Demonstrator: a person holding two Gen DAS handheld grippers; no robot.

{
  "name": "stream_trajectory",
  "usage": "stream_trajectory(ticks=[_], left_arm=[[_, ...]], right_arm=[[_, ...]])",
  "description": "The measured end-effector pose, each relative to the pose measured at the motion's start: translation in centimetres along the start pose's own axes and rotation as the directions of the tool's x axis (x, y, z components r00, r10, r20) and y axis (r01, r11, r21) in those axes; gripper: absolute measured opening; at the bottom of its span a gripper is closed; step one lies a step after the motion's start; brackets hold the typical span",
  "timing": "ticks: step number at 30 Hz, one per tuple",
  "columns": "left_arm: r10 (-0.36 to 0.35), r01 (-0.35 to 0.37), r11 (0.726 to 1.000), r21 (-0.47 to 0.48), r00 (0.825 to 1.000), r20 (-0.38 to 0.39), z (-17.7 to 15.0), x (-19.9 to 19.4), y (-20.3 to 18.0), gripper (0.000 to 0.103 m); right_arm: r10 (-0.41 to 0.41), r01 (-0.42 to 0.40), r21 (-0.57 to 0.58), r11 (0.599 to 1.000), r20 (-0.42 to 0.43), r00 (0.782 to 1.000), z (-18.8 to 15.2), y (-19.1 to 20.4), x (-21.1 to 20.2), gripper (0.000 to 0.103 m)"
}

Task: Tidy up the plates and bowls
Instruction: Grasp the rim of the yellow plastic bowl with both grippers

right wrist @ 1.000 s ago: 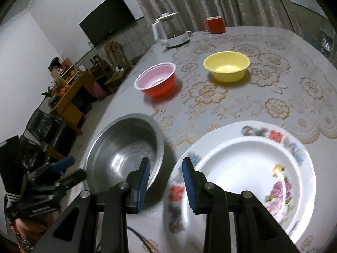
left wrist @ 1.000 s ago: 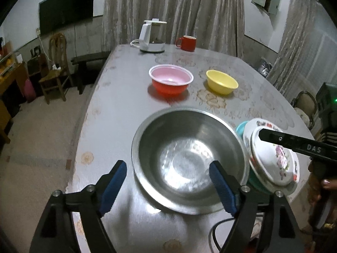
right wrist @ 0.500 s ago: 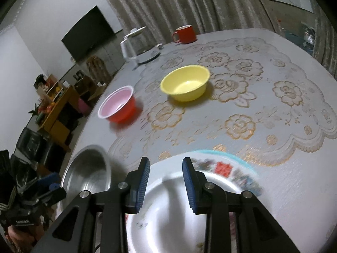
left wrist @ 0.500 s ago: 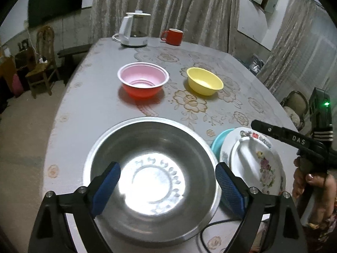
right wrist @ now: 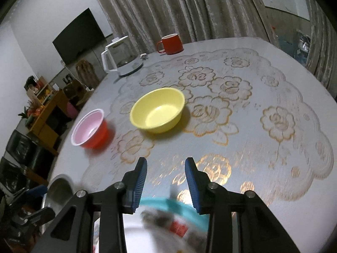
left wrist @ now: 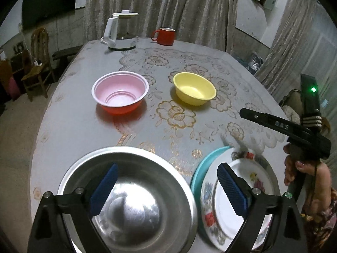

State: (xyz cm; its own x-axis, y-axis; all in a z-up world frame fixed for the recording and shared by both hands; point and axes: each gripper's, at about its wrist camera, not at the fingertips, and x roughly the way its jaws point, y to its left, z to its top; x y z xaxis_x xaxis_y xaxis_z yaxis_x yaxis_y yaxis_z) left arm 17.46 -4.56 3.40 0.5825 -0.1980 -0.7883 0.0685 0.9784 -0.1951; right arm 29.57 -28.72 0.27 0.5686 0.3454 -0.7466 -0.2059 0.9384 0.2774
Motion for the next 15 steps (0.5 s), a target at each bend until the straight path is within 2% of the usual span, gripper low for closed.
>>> stream_trajectory(ticks=[6, 12, 15], left_arm=[[0.060, -0.060, 0.998, 0.015, 0.998, 0.010, 1.4, 1.0, -1.0, 0.096], [0.080, -0.081, 0.996, 0.047, 0.997, 0.012, 2.5, 2.0, -2.0, 0.096], [0.087, -0.087, 0.995, 0.051, 0.996, 0.006, 2.9, 2.6, -2.2, 0.096]], right_arm=[[0.000, 0.001, 0.018, 1.000, -0.048, 0.999, 2.3, -1.3, 2.7, 0.037], [0.024, -0.021, 0.041, 0.999, -0.068, 0.997, 4.8, -1.6, 5.7, 0.040], [0.046, -0.038, 0.091, 0.995, -0.092, 0.995, 6.0, -2.1, 7.5, 0.040]])
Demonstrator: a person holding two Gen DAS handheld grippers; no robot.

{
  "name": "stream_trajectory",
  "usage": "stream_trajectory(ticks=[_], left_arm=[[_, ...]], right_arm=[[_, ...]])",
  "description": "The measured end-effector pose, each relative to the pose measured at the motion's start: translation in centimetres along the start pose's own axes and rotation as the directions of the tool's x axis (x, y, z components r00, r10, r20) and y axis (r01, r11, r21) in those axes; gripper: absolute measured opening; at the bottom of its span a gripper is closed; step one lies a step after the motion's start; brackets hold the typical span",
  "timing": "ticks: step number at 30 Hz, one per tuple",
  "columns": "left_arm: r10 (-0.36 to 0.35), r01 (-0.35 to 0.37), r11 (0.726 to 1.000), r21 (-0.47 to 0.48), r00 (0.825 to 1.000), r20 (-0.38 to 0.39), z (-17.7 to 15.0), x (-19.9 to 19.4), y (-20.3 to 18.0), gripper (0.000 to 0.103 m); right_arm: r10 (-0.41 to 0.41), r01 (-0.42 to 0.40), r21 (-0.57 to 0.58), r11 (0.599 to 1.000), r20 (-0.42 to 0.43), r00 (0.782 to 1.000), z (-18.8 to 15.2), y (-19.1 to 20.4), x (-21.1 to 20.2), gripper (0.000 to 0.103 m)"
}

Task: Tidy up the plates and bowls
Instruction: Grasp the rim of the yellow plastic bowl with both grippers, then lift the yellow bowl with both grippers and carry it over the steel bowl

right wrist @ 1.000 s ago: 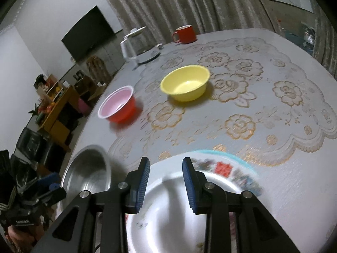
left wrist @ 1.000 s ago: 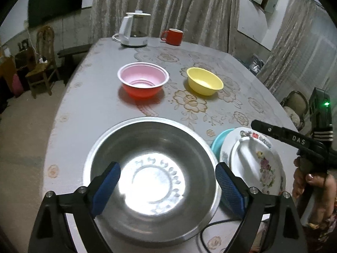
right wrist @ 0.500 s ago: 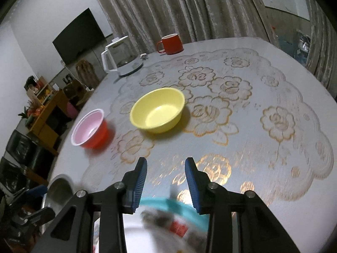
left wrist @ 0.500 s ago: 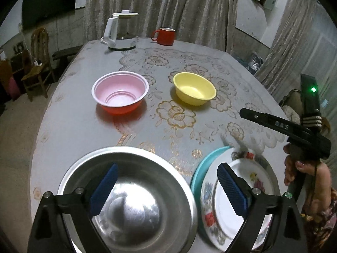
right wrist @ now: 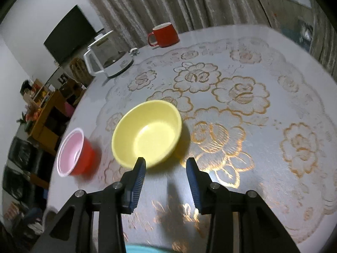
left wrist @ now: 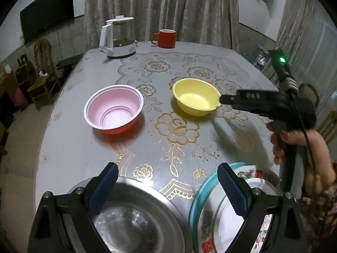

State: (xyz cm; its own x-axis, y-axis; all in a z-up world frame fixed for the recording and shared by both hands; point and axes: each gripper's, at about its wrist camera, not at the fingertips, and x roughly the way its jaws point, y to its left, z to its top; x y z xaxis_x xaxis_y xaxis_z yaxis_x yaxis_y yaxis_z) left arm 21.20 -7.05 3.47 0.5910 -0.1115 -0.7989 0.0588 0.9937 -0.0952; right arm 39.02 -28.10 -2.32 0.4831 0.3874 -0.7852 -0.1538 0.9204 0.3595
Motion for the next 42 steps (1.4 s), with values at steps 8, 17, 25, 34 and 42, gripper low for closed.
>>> stream_trajectory(ticks=[8, 17, 25, 34, 42], left_arm=[[0.011, -0.011, 1.000, 0.005, 1.000, -0.014, 1.7, 1.6, -0.4, 0.096], [0.003, -0.004, 1.000, -0.030, 1.000, -0.024, 4.1, 3.2, -0.1, 0.096], [-0.014, 0.014, 0.998, -0.053, 1.000, -0.011, 7.4, 5.8, -0.8, 0.096], [-0.040, 0.037, 0.997, -0.060, 0.998, -0.039, 9.7, 10.4, -2.1, 0.091], [-0.053, 0.048, 0.997, -0.054, 0.995, -0.083, 9.9, 13.3, -2.4, 0.057]], right_arm=[[0.019, -0.012, 0.091, 0.996, -0.084, 0.996, 2.0, -1.4, 4.4, 0.040], [0.053, -0.045, 0.078, 0.996, -0.099, 0.994, 1.6, -1.5, 5.8, 0.031], [0.058, -0.053, 0.046, 0.997, -0.100, 0.993, 1.2, -1.6, 5.4, 0.027], [0.064, -0.059, 0.045, 0.997, -0.103, 0.993, 0.7, -1.9, 5.1, 0.025], [0.065, -0.062, 0.031, 0.998, -0.101, 0.993, 0.5, -2.1, 4.8, 0.025]])
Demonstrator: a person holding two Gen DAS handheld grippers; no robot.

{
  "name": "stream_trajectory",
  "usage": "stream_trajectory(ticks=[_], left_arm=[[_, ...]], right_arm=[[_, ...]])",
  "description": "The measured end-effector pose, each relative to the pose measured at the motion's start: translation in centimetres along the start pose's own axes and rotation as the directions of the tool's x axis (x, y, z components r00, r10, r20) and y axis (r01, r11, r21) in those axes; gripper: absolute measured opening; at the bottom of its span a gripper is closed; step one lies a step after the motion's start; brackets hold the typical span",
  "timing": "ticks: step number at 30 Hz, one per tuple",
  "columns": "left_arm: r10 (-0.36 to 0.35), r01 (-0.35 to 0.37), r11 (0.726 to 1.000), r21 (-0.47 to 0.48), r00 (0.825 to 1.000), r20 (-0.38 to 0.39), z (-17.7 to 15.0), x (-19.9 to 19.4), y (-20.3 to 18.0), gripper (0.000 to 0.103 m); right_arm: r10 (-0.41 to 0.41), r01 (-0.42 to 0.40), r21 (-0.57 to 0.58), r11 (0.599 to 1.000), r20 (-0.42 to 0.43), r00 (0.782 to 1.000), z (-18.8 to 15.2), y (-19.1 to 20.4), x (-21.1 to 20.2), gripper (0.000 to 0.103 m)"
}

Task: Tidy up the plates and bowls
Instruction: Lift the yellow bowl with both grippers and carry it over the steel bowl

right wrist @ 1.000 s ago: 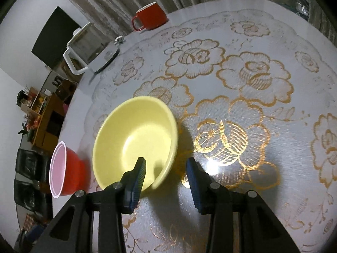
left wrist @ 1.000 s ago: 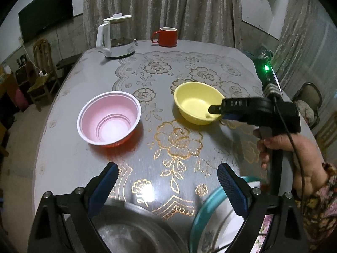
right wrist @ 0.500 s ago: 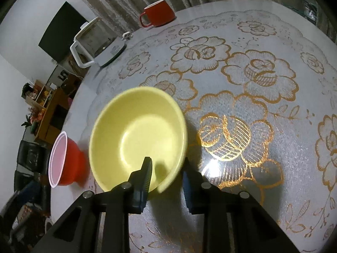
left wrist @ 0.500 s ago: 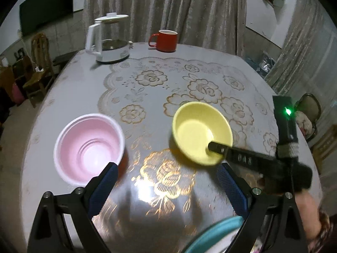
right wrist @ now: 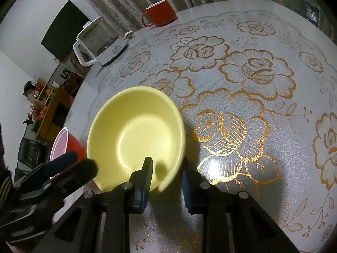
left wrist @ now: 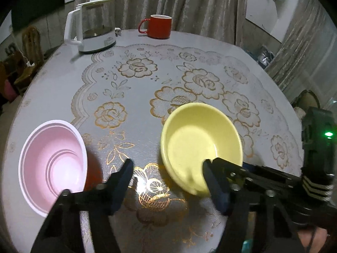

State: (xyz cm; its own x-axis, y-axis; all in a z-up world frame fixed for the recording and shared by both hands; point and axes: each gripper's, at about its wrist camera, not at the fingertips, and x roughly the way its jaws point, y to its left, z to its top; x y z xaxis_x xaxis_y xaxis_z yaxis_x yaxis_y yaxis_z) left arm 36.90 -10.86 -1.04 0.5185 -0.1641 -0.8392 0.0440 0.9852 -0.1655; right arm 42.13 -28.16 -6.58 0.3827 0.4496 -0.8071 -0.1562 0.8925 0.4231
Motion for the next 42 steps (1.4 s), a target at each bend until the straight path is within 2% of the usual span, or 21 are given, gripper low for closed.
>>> stream_trajectory(ticks=[1, 4, 8, 10, 15, 25, 42], left_arm=[[0.004, -0.004, 1.000, 0.006, 1.000, -0.006, 0.0, 0.4, 0.0, 0.051], [0.012, -0.011, 1.000, 0.027, 1.000, -0.027, 0.0, 1.5, -0.1, 0.040], [-0.004, 0.006, 0.999, 0.048, 0.999, -0.040, -0.4, 1.8, -0.4, 0.029], [-0.013, 0.015, 0.997, 0.075, 0.999, -0.030, -0.7, 1.4, -0.9, 0.028], [-0.014, 0.014, 0.994, 0.107, 1.000, 0.003, -1.2, -0.3, -1.5, 0.028], [-0.053, 0.048, 0.992, 0.120, 0.998, 0.043, -3.7, -4.3, -1.9, 0.028], [-0.101, 0.085, 0.989, 0.118, 0.985, 0.141, -8.9, -12.0, -1.1, 0.028]], right_arm=[[0.001, -0.001, -0.001, 1.000, 0.000, 1.000, -0.1, 0.0, 0.0, 0.025], [0.002, -0.002, -0.004, 1.000, 0.003, 1.000, -0.1, -0.1, -0.1, 0.025], [0.006, -0.006, 0.010, 1.000, 0.007, 1.000, -0.3, -0.2, -0.2, 0.020], [0.010, -0.010, 0.009, 1.000, 0.009, 1.000, -0.4, -0.2, -0.3, 0.019], [-0.024, 0.025, -0.043, 0.999, 0.027, 0.999, -1.2, 1.0, -1.5, 0.019], [-0.037, 0.042, -0.058, 0.997, 0.076, 0.996, -3.3, 2.6, -4.9, 0.019], [0.019, -0.004, -0.085, 0.996, 0.175, 0.984, -8.2, 6.3, -10.8, 0.019]])
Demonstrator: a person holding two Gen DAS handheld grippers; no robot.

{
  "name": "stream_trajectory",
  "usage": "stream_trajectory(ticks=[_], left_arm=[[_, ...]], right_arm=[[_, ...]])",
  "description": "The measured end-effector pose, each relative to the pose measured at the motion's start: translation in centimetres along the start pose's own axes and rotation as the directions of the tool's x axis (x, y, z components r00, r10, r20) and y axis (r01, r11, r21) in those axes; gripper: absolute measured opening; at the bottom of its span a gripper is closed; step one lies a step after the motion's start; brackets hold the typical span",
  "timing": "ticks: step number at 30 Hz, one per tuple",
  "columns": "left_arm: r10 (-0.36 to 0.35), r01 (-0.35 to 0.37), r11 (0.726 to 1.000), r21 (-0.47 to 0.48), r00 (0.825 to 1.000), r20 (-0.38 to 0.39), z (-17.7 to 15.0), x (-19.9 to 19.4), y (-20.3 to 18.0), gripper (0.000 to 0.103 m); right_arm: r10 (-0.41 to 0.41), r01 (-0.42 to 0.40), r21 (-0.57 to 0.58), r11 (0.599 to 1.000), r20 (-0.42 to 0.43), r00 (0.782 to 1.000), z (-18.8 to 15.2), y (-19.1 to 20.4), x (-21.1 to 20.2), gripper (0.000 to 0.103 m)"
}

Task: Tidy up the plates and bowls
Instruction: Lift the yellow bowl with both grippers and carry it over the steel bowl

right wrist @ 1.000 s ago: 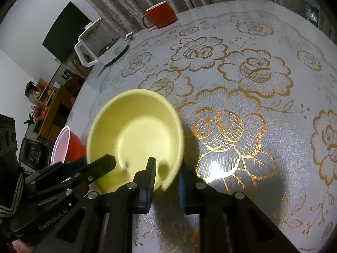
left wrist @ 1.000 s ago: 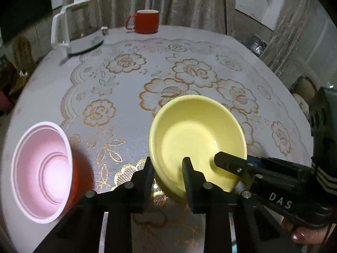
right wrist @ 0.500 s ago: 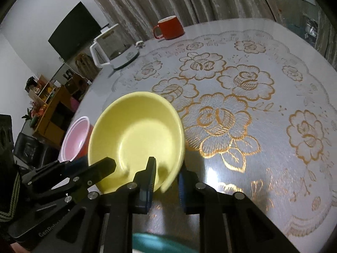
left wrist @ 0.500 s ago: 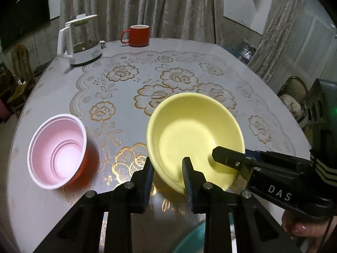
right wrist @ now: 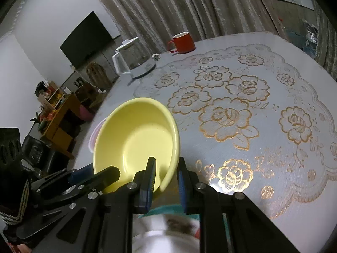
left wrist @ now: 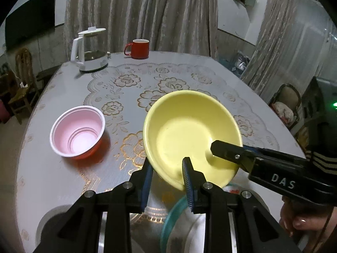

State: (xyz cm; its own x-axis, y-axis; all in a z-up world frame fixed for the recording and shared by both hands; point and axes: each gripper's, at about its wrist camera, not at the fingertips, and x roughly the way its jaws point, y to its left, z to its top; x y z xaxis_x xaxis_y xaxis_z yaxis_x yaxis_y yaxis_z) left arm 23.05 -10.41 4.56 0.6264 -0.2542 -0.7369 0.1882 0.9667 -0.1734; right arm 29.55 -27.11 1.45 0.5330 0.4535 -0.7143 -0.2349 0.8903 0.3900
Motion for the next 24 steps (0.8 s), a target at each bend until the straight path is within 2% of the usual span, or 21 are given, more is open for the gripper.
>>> stream_trajectory(ticks=[16, 24], left_arm=[[-0.026, 0.026, 1.000, -0.011, 0.998, 0.054, -4.3, -5.3, 1.8, 0.028], [-0.007, 0.006, 1.000, 0.002, 0.996, 0.087, -5.9, -7.5, 2.3, 0.030]], right_arm=[[0.060, -0.060, 0.000, 0.998, 0.004, 0.998, -4.5, 3.5, -1.7, 0.019], [0.088, -0.088, -0.012, 0.996, 0.011, 0.996, -6.4, 5.3, -2.7, 0.019]])
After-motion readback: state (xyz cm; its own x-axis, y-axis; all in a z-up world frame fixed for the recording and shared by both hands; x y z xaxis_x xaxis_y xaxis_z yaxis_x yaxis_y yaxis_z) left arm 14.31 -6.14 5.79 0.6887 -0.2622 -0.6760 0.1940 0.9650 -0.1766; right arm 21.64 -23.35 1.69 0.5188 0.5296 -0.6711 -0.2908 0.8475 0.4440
